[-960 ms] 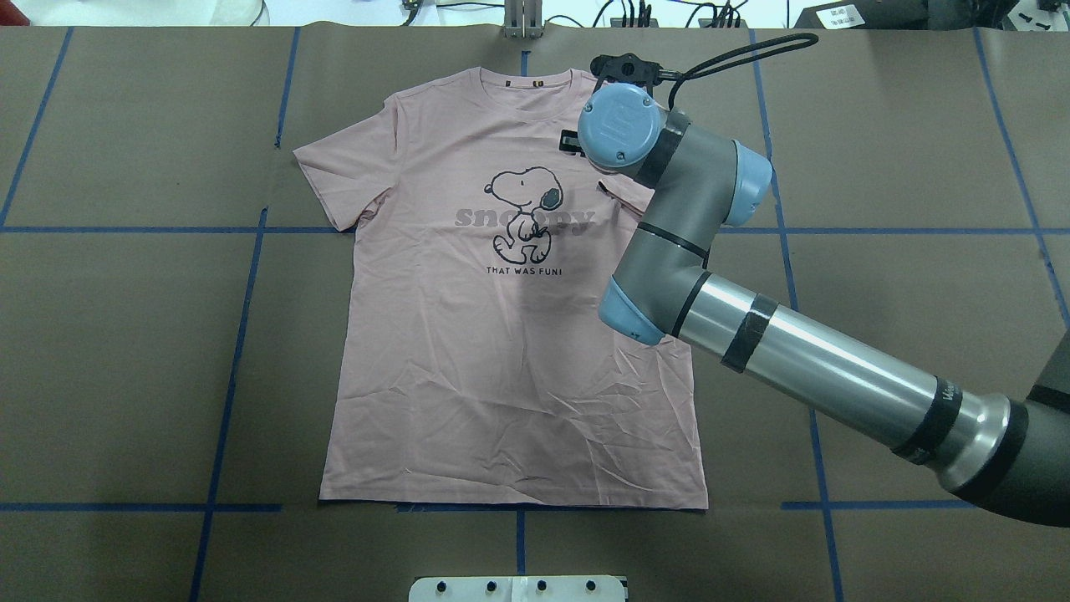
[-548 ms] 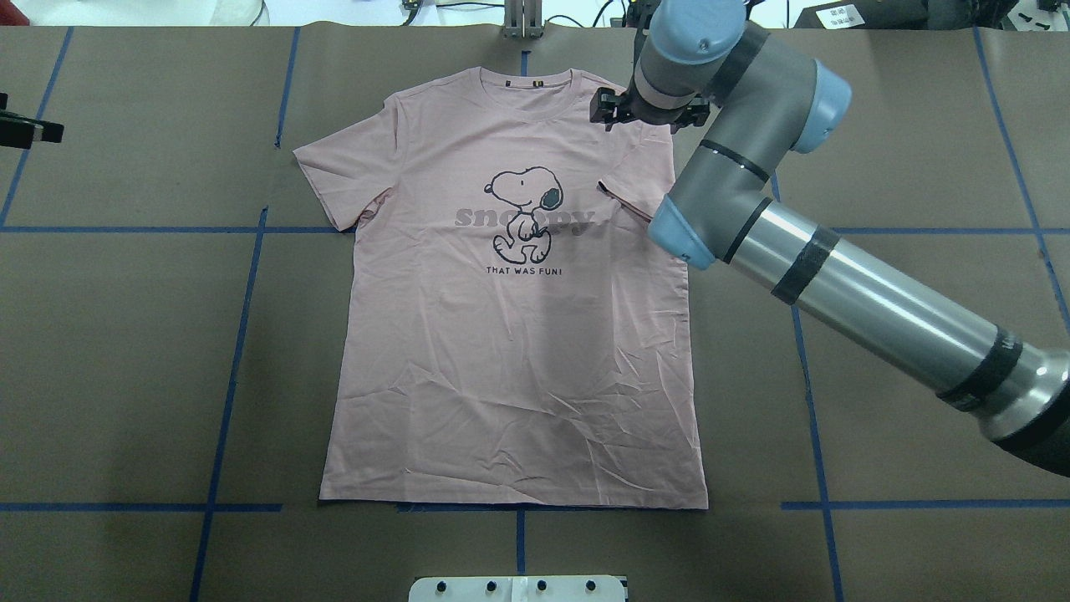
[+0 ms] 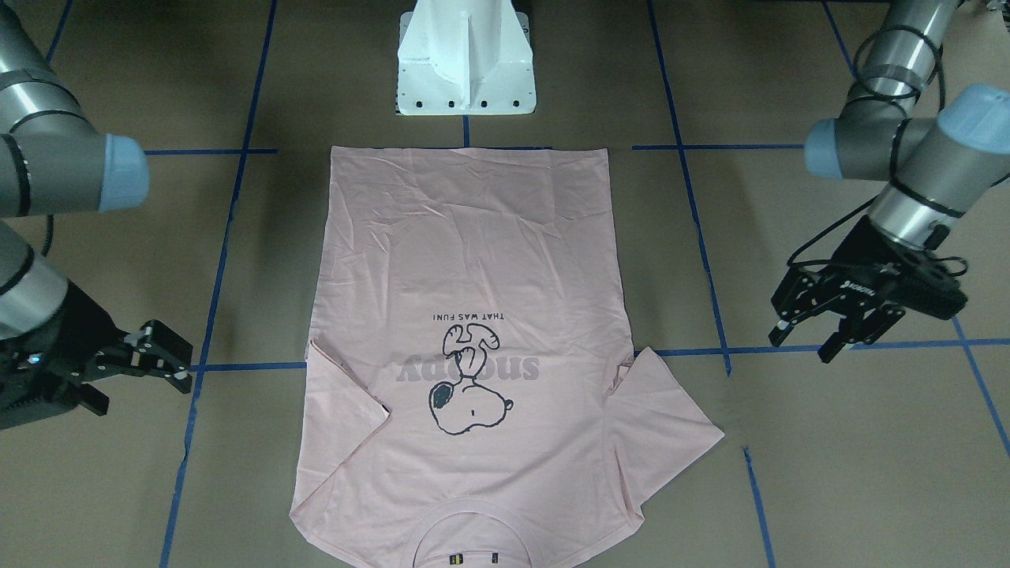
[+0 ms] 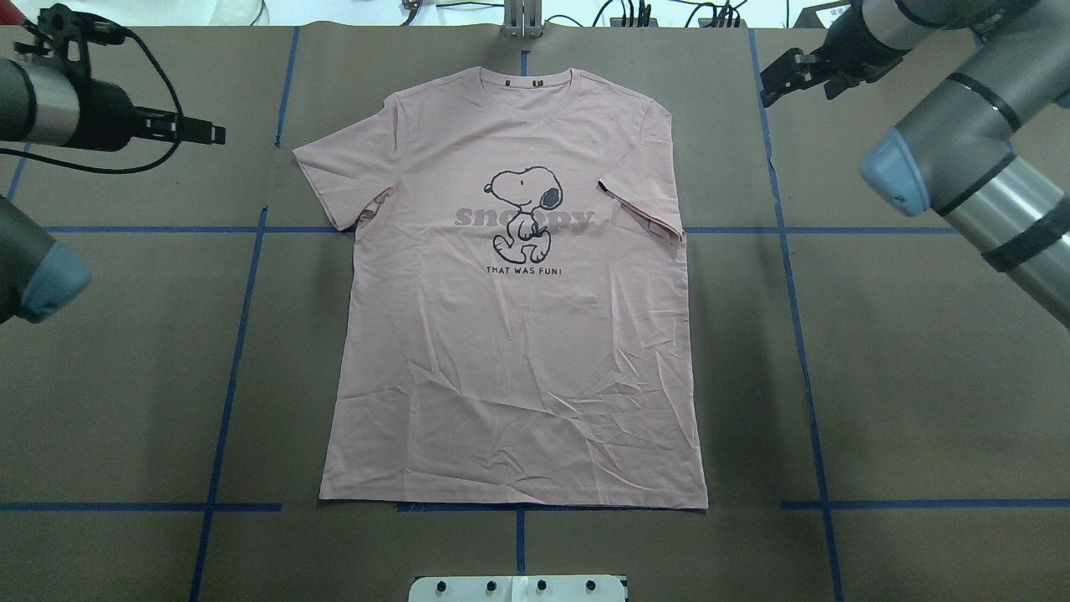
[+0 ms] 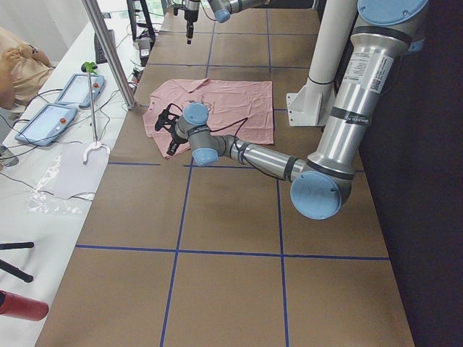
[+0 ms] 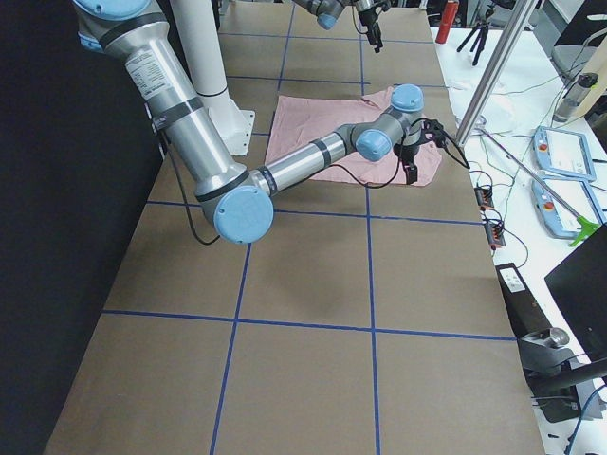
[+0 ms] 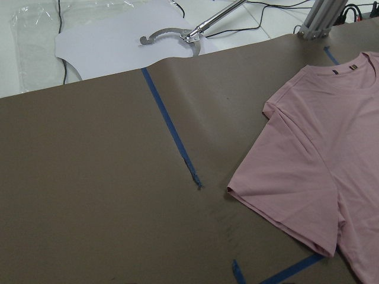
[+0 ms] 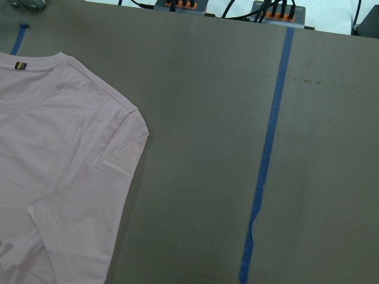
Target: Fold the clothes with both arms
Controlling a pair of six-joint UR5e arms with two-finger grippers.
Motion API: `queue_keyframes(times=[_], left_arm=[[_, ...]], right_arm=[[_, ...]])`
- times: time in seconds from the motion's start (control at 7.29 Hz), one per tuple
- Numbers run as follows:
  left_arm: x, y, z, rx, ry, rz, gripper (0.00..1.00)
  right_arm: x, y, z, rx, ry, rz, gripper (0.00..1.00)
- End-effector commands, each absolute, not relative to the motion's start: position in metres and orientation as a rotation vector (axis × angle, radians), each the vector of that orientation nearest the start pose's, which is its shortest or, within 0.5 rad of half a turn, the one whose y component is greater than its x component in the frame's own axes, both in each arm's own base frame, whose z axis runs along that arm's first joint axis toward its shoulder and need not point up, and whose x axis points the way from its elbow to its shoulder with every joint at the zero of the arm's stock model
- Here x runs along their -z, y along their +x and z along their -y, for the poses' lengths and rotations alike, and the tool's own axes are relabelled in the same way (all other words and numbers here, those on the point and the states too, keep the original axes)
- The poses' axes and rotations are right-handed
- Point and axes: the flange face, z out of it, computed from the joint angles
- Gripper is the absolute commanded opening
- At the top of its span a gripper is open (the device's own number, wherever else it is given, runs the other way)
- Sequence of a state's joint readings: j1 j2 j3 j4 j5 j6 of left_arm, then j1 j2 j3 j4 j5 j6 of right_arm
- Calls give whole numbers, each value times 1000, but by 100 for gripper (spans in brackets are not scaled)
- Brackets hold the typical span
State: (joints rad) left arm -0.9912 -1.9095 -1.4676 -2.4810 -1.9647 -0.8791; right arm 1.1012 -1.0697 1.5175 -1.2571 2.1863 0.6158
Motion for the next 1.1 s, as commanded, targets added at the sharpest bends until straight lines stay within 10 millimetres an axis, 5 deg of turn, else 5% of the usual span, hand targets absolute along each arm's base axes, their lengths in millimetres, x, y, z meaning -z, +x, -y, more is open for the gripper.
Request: queue_keyframes(times=[0.0, 0.41, 0.96], left_arm=[[-422, 354, 619, 138, 616, -941, 68], [-440, 401, 649, 172, 615, -842, 55], [-448, 420, 651, 167, 605, -816, 53]], right_arm=[[-362, -227, 636, 108, 339, 884, 100], [-361, -225, 635, 81, 347, 874, 100], [-364, -225, 637, 75, 348, 861, 100]])
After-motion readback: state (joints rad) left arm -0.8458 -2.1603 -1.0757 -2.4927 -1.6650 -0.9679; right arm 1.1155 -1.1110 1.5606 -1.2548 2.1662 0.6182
